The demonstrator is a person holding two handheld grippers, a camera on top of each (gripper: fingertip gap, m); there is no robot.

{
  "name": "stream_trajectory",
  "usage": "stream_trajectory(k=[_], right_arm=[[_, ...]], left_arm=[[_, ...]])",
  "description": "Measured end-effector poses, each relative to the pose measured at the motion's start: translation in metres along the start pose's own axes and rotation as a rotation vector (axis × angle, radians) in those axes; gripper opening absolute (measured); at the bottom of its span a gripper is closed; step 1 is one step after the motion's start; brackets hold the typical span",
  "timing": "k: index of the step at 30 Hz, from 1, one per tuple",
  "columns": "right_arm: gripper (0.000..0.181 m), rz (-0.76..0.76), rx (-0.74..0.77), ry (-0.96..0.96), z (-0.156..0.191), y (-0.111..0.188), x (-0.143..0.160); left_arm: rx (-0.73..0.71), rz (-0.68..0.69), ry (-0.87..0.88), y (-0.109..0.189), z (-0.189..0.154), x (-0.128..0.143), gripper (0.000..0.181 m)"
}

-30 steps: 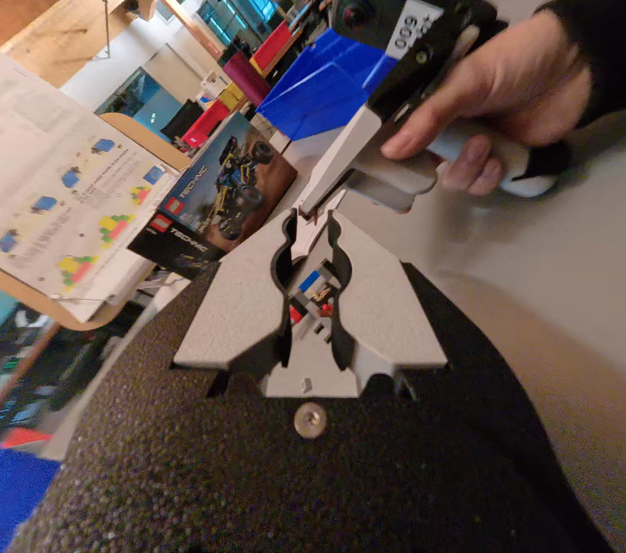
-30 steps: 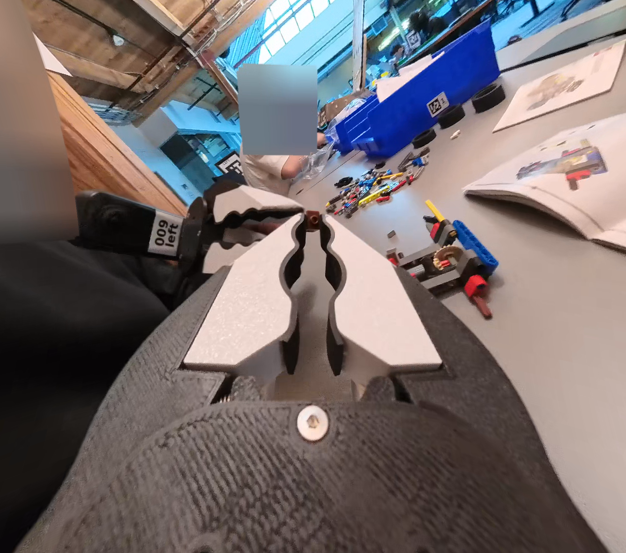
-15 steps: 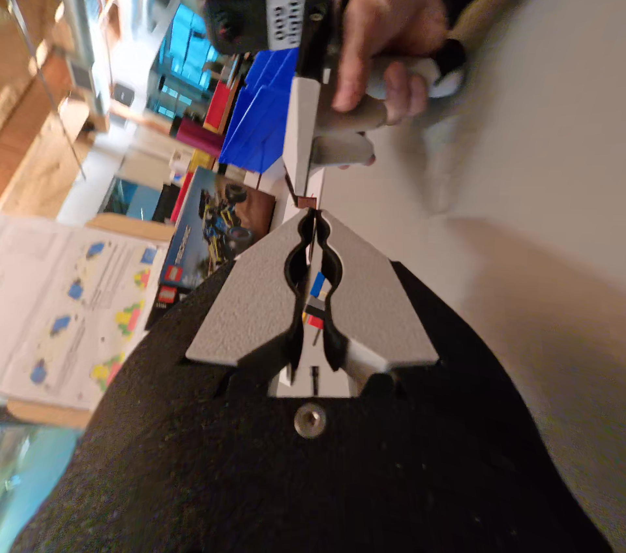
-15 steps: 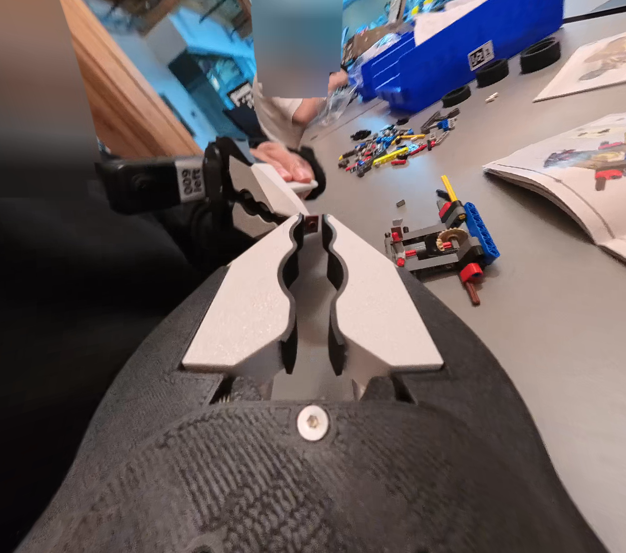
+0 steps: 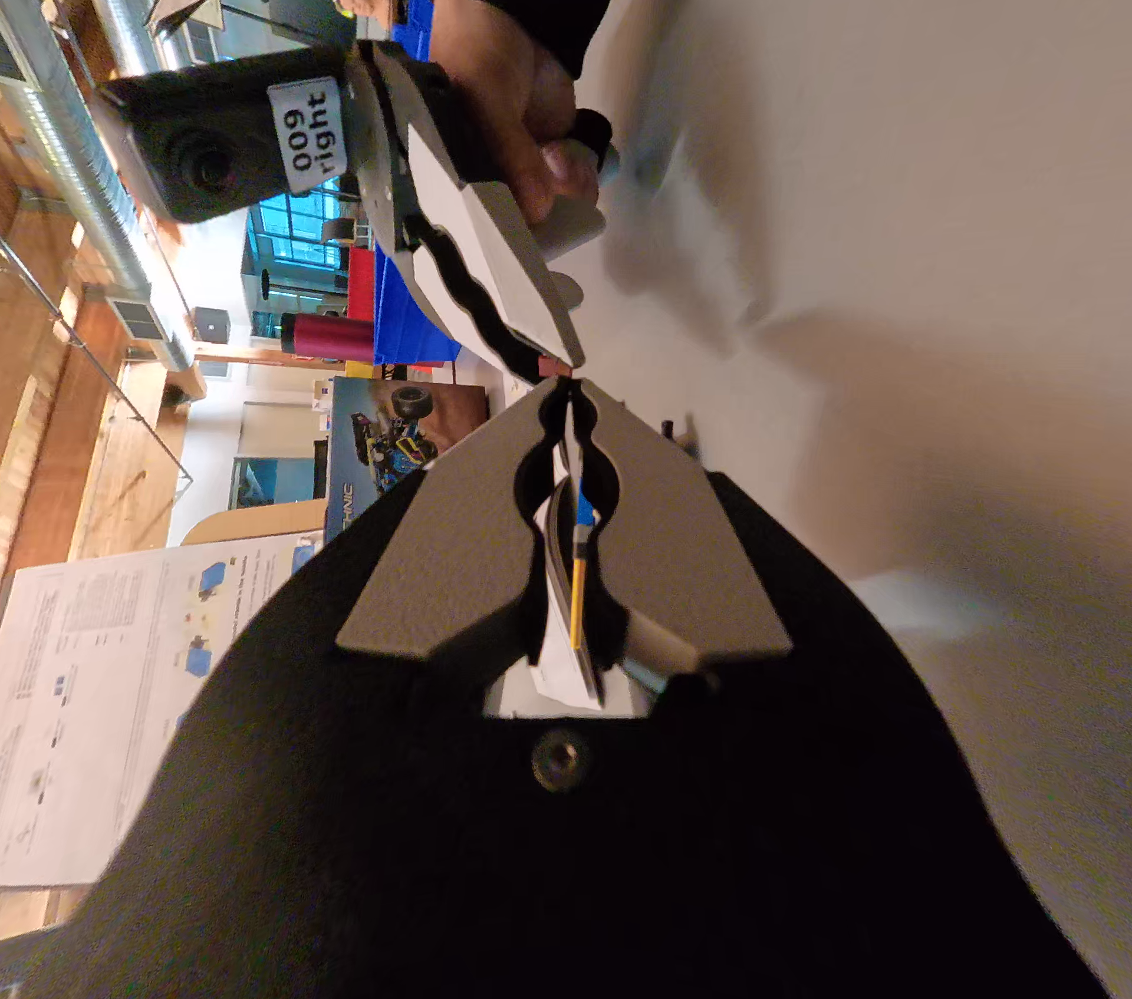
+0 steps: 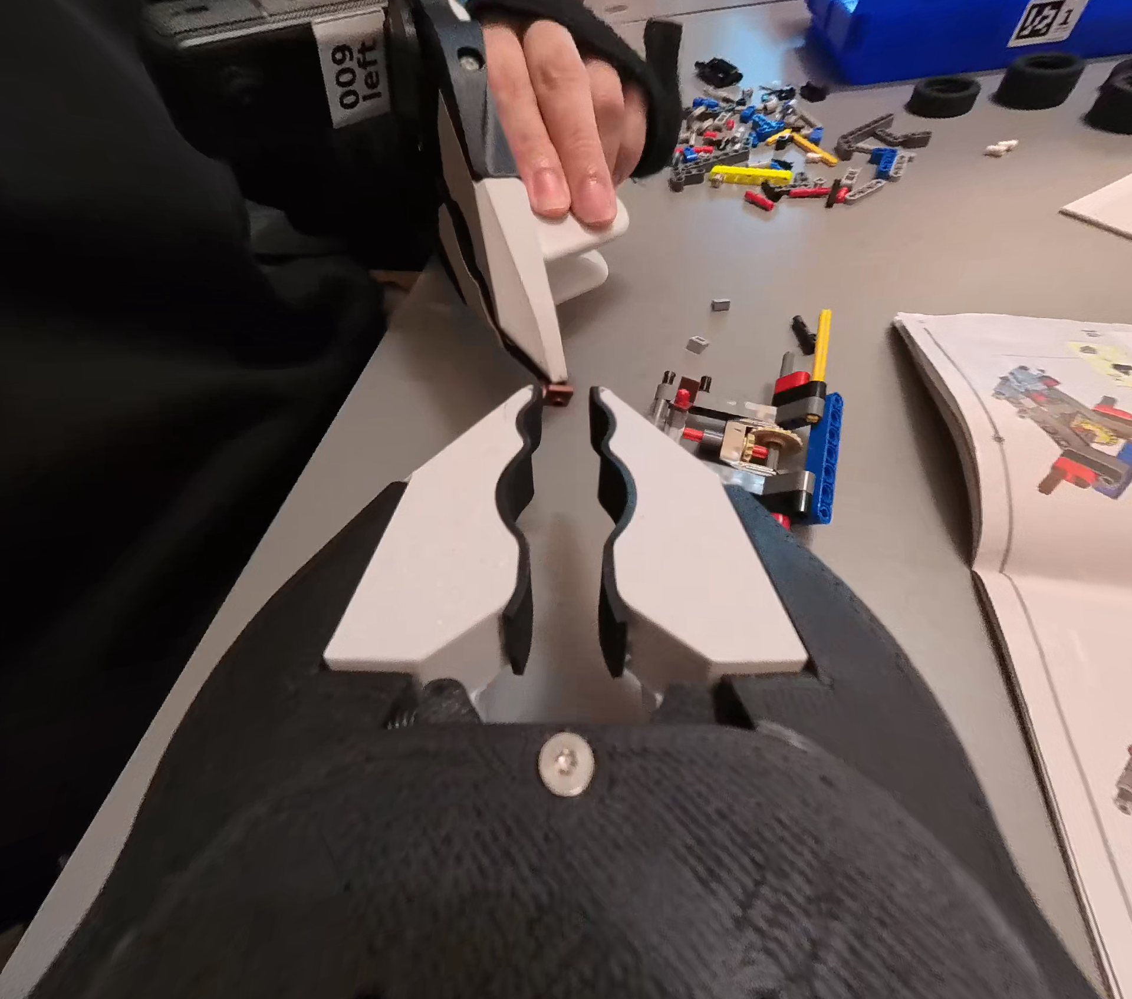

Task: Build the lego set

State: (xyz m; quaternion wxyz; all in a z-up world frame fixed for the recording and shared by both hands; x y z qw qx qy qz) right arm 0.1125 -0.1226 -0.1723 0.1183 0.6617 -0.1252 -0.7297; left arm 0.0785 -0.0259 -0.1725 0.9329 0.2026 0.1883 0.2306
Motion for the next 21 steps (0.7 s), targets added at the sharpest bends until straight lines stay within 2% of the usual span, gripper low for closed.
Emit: stream_trajectory(k=[6,9,12,21], right_arm=[[0.007,0.060,-0.036,0.057,0.003,-0.001,0.006],[0.018,0.058,-0.055,0.022,0.004,0.001,0.006],[0.007,0.089,-0.041,0.029,0.000,0.000,0.009],[0.006,0.136,0.015,0.110,-0.014,-0.003,0.009]], left_arm=[[0.026,-0.039,-0.014,-0.007,-0.002,0.000,0.000],[0.044,-0.027,-0.039,-0.009,-0.001,0.001,0.000],[0.070,-0.027,-0.059,-0.012,-0.002,0.001,0.000],[0.087,0.035,-0.036,-0.018,0.001,0.013,0.000]])
Point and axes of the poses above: each gripper's, where its closed fingertips meet, y back along the fingers, x out of its underside, z = x × y across the jaws, the point moved 6 cm from there along y, back along the fingers, and after that the axes turned 9 degrees about x, right-handed, at the moved point
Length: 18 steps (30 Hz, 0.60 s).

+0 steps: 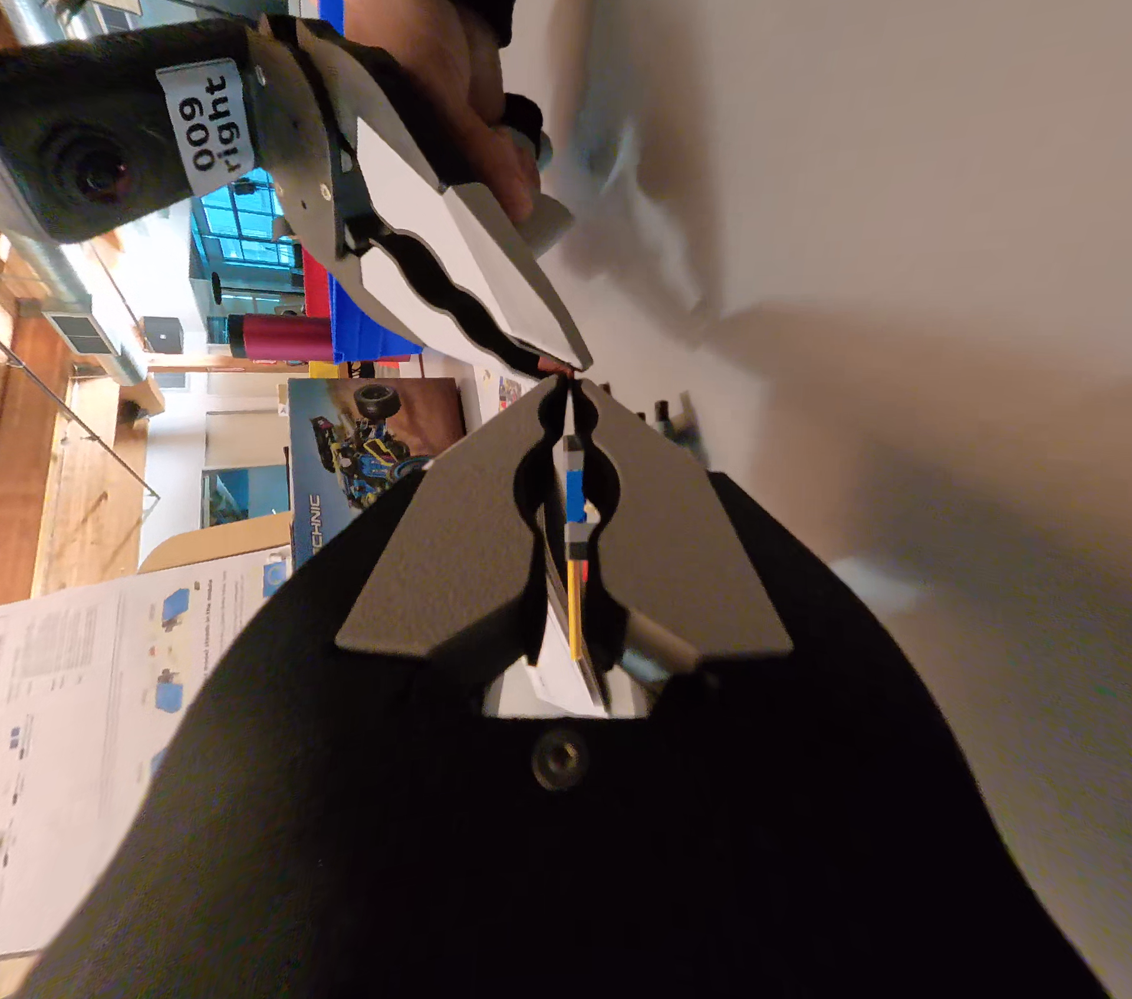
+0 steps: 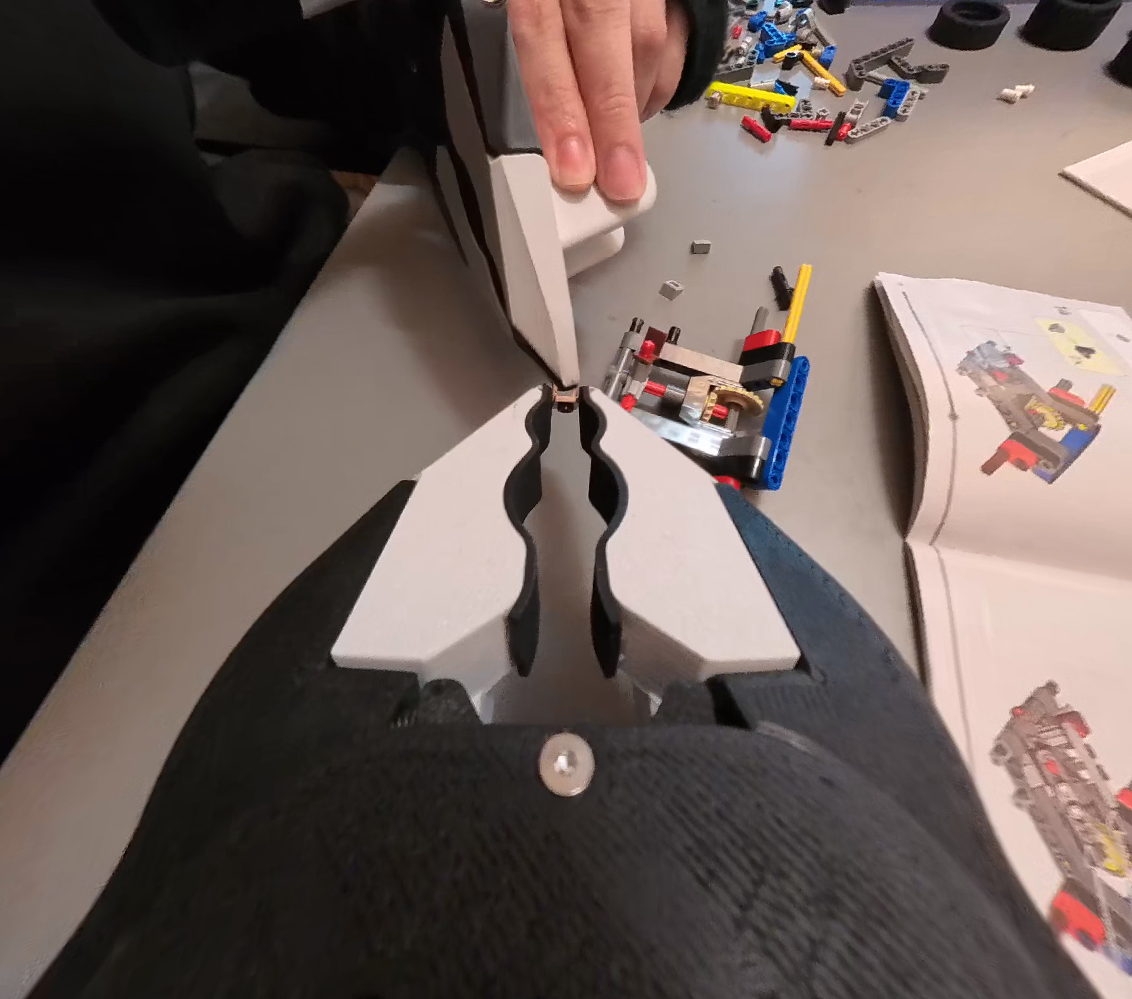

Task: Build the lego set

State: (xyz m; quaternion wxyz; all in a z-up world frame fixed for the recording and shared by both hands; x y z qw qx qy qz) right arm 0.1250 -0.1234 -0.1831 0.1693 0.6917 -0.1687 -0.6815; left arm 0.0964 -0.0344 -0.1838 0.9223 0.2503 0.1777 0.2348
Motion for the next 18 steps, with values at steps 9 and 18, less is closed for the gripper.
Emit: stream_trajectory(k=[9,18], right_arm=[[0.005,-0.095,0.226,0.080,-0.013,-0.002,-0.003],[0.005,-0.172,0.422,0.257,-0.012,0.001,-0.006]], left_arm=[[-0.012,0.038,0.323,0.002,0.006,0.017,0.008],[0.036,-0.097,0.872,0.010,0.020,0.022,0.012]])
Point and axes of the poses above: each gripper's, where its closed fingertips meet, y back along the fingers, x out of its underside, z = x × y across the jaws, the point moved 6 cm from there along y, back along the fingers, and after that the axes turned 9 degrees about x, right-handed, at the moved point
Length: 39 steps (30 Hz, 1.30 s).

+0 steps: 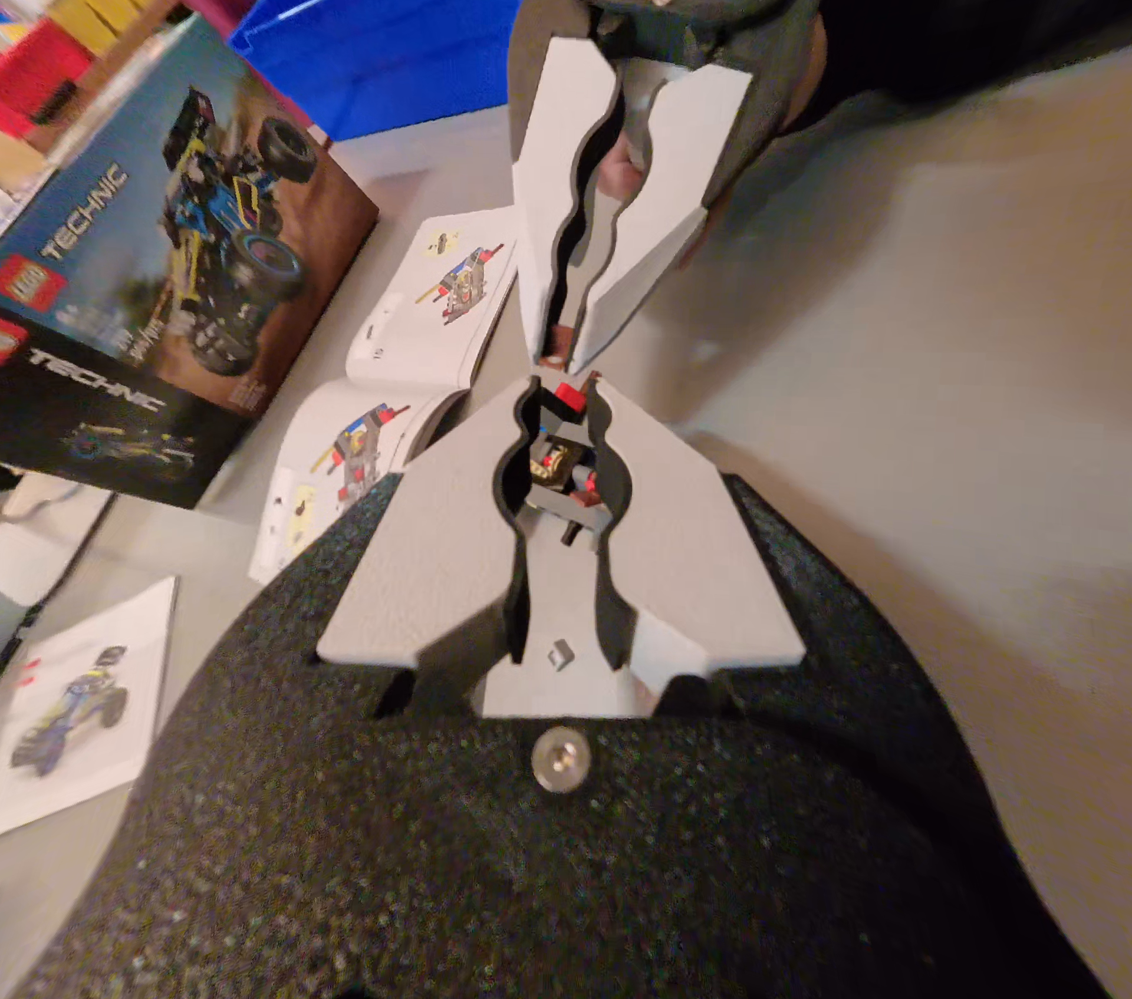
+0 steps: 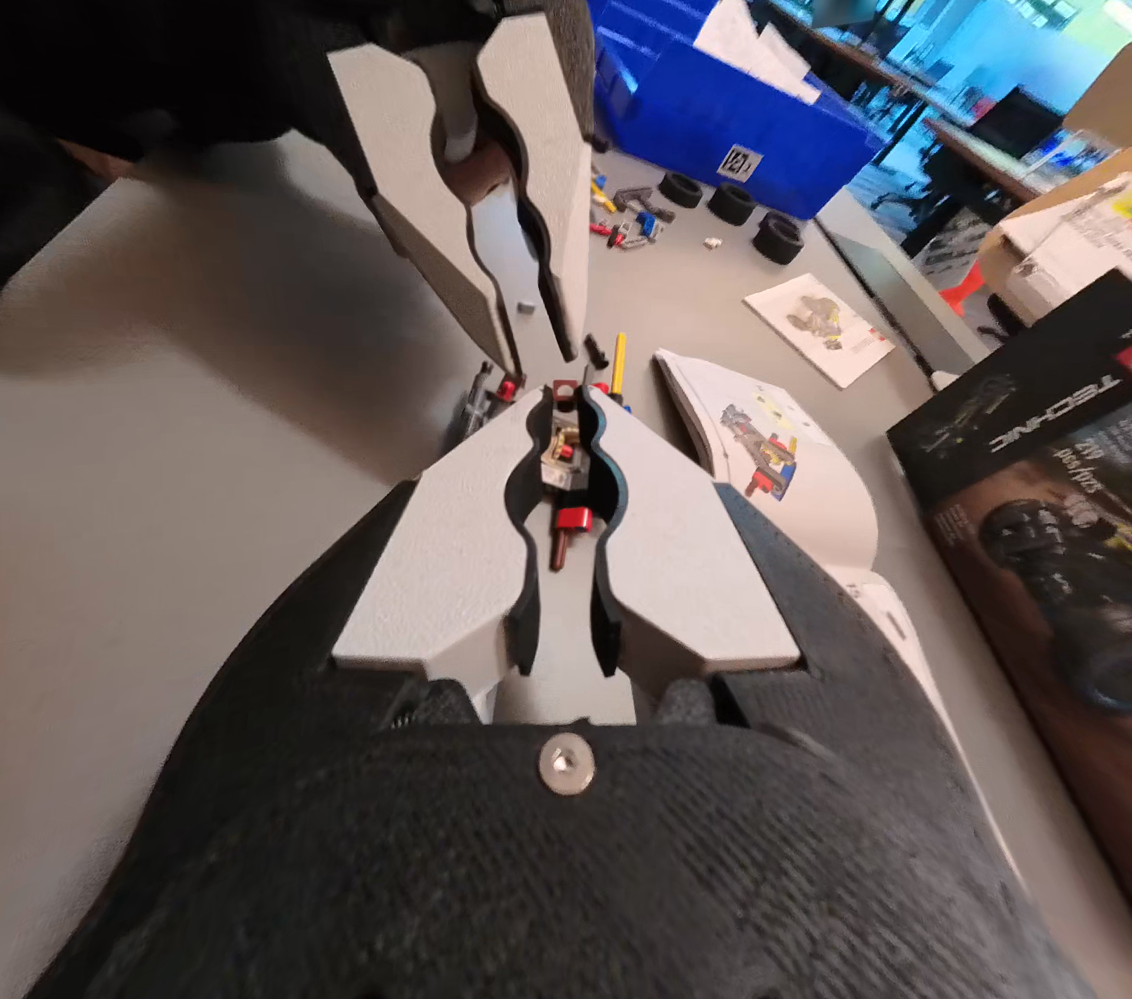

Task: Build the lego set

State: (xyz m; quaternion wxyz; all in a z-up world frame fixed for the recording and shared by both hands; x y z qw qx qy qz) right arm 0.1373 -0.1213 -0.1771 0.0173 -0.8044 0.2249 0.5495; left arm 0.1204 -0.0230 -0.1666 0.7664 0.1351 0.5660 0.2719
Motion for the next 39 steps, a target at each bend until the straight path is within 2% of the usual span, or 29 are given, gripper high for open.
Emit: stream_trajectory(k=[9,20,26,30,33,39], right_arm=[[0.005,-0.019,-0.010,-0.008,0.000,0.002,0.000],[0.006,-0.041,-0.055,-0.065,0.002,0.005,-0.004],[0.006,-0.039,-0.061,-0.034,0.004,0.007,-0.004],[0.005,-0.035,-0.017,0.051,0.005,0.007,-0.006],[0.006,-0.030,0.007,0.135,0.011,0.004,-0.008],[0.005,-0.034,0.011,0.212,0.017,0.004,-0.010]], left_arm=[[0.020,-0.010,0.031,-0.003,0.000,0.003,0.008],[0.059,-0.045,0.034,0.001,-0.002,-0.008,0.008],[0.057,-0.010,0.061,0.000,0.000,-0.005,0.004],[0.102,-0.004,0.324,-0.001,0.002,0.003,0.005],[0.186,-0.067,0.550,-0.002,0.000,0.004,0.004],[0.297,-0.192,0.745,0.007,0.000,0.003,0.006]])
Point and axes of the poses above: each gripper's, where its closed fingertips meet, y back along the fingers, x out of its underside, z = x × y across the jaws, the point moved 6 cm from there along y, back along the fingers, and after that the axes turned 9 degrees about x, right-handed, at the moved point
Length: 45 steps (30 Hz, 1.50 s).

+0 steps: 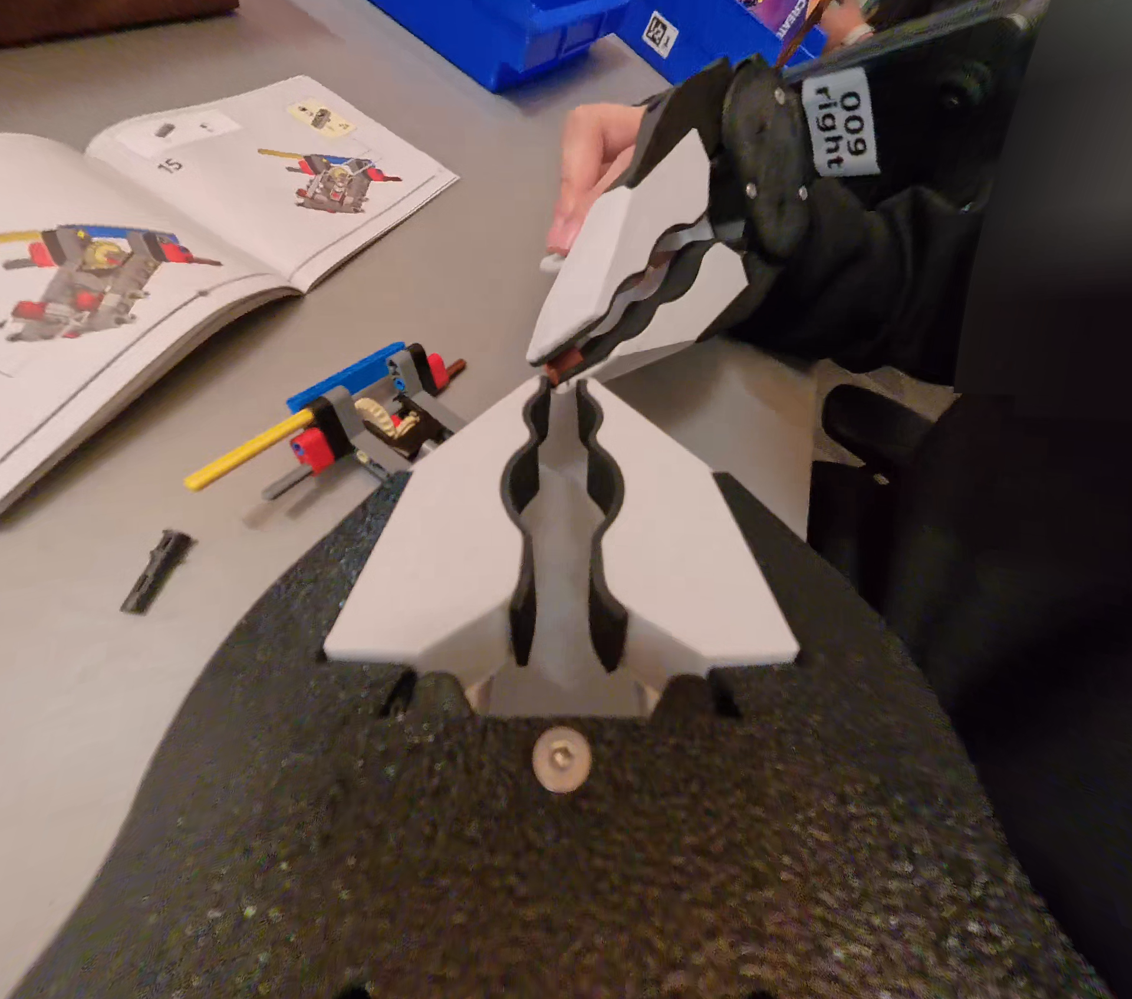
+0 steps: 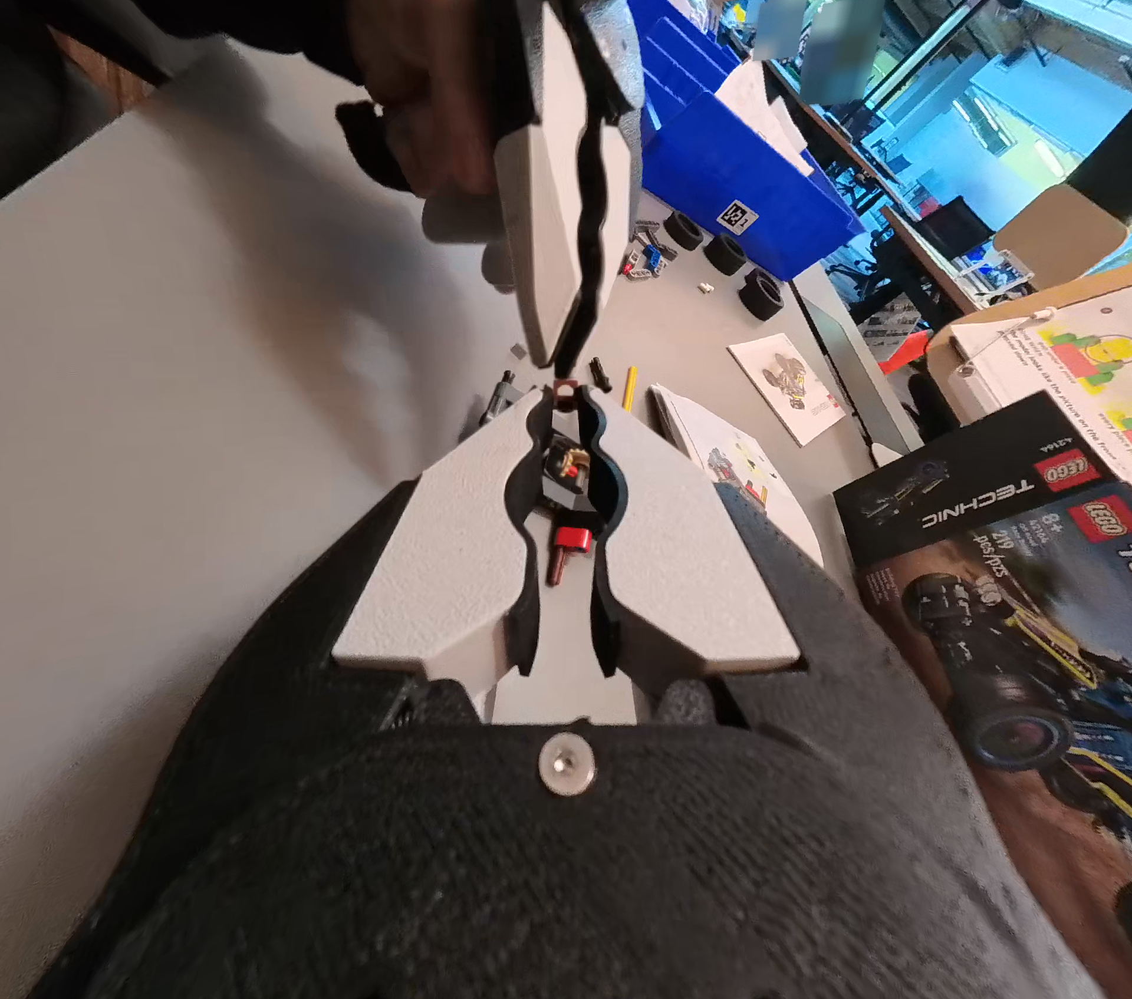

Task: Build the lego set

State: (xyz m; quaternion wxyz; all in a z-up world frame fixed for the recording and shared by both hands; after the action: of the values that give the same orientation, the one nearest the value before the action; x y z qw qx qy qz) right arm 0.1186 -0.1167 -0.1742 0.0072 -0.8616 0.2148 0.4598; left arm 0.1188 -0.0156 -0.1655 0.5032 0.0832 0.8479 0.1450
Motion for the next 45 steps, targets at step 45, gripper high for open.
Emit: stream_trajectory(k=[45], right_arm=[[0.007,0.128,-0.070,0.097,0.015,-0.005,0.008]], left_arm=[[0.020,0.030,0.356,-0.008,0.016,0.019,0.000]])
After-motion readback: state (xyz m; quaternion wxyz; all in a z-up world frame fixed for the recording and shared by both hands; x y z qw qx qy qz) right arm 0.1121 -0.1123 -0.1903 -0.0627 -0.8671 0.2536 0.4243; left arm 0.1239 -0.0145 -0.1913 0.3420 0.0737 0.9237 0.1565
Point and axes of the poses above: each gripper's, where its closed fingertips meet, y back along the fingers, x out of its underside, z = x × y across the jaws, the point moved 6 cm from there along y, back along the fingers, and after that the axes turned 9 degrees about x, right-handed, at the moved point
